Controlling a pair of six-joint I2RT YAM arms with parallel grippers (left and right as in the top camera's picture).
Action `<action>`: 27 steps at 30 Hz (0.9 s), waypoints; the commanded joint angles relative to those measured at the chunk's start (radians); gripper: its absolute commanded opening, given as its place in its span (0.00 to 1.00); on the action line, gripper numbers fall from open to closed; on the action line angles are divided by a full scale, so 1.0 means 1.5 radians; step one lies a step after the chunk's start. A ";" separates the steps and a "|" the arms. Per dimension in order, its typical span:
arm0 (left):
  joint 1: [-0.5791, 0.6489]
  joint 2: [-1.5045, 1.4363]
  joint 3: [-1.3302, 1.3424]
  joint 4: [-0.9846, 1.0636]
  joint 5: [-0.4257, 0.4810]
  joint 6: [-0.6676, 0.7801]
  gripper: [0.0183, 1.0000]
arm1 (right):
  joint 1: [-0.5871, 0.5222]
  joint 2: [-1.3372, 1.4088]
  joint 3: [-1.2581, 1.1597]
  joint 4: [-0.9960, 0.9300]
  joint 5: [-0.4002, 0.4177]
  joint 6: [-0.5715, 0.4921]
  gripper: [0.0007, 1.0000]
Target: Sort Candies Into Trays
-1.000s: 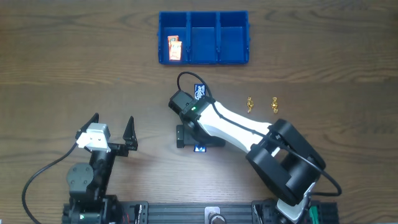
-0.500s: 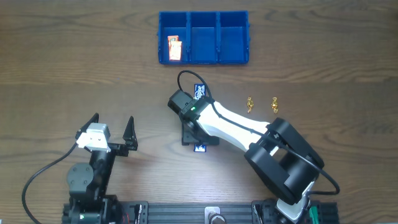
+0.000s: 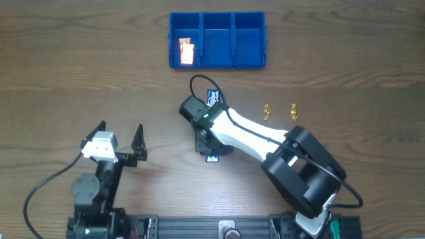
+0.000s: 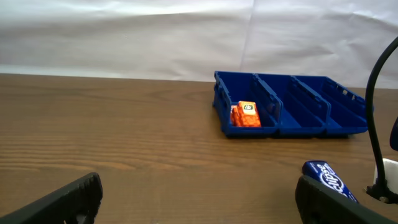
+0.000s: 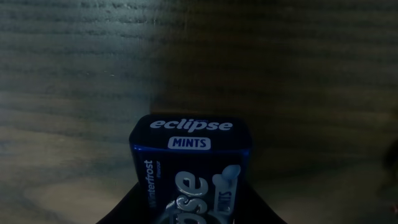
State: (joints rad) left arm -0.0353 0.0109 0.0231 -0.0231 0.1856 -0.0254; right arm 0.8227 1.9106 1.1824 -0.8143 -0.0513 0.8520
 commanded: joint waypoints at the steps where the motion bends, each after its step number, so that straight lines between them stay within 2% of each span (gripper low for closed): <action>1: 0.002 -0.005 -0.012 -0.022 0.014 0.002 1.00 | 0.002 -0.063 0.033 -0.056 0.067 0.008 0.13; 6: 0.002 -0.005 -0.012 -0.022 0.014 0.002 1.00 | -0.006 -0.143 0.139 -0.159 0.159 -0.018 0.05; 9: 0.002 -0.005 -0.012 -0.022 0.014 0.002 1.00 | -0.026 -0.142 0.253 -0.226 0.216 -0.057 0.05; 15: 0.002 -0.005 -0.012 -0.022 0.014 0.002 1.00 | -0.102 -0.062 0.447 -0.242 0.275 -0.130 0.04; 21: 0.002 -0.005 -0.012 -0.022 0.014 0.002 1.00 | -0.154 0.075 0.600 -0.156 0.284 -0.225 0.03; 27: 0.002 -0.005 -0.012 -0.022 0.014 0.002 1.00 | -0.188 0.158 0.627 -0.044 0.273 -0.230 0.03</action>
State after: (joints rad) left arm -0.0353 0.0109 0.0231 -0.0235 0.1852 -0.0254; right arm 0.5701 2.1002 2.0899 -0.9283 0.3405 0.5529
